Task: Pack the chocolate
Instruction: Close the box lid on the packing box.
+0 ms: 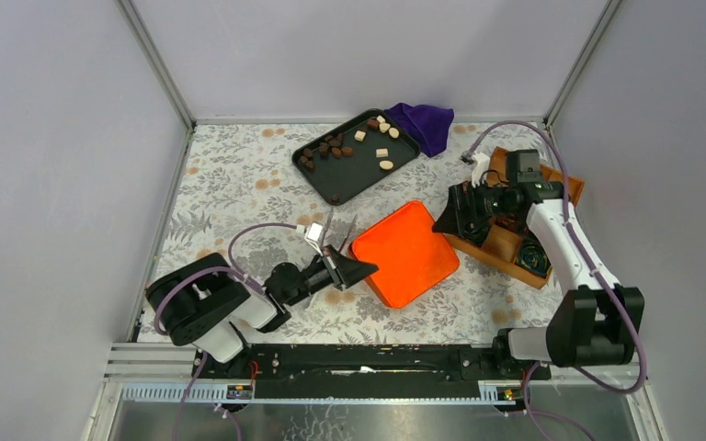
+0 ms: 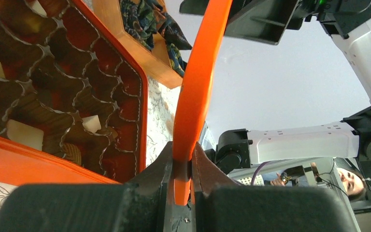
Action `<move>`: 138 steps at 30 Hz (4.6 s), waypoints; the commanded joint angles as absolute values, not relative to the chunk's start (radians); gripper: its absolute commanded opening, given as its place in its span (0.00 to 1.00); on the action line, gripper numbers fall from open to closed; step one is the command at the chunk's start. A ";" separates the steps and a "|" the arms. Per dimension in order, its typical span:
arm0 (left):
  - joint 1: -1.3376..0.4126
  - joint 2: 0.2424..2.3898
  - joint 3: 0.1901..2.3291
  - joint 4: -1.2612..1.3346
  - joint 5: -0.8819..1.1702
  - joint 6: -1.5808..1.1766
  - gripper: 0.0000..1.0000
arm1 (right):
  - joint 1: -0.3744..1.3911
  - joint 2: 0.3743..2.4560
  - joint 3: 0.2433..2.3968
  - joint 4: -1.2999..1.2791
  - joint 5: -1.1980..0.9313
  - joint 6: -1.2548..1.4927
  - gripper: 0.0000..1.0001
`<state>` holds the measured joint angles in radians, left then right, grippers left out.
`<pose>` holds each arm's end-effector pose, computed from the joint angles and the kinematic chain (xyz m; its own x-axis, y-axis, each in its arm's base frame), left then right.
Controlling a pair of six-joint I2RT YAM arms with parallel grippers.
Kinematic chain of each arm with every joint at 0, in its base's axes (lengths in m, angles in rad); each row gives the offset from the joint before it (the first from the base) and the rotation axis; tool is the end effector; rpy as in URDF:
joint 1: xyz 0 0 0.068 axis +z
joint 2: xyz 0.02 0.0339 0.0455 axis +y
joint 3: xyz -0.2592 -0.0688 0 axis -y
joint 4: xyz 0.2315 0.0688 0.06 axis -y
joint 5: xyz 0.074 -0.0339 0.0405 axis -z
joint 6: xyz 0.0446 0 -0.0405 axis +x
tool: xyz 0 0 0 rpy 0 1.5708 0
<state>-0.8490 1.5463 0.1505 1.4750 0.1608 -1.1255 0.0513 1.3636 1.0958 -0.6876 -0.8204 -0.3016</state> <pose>0.1471 -0.1779 0.1644 -0.7413 -0.5061 -0.4408 0.4117 0.1757 -0.8942 0.2641 0.0462 0.2785 -0.6430 -0.2359 -0.7286 -0.6783 0.6172 0.3988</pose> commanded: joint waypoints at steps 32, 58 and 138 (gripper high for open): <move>-0.825 1.616 0.210 1.595 0.191 -1.197 0.00 | -0.077 1.189 0.996 -0.491 -1.100 -0.232 1.00; -0.825 1.490 0.335 1.087 0.115 -1.090 0.00 | -0.077 1.178 0.971 -0.433 -1.020 -0.173 1.00; -0.825 1.248 0.280 0.637 -0.116 -1.144 0.00 | -0.032 1.215 0.932 -0.420 -0.928 -0.222 1.00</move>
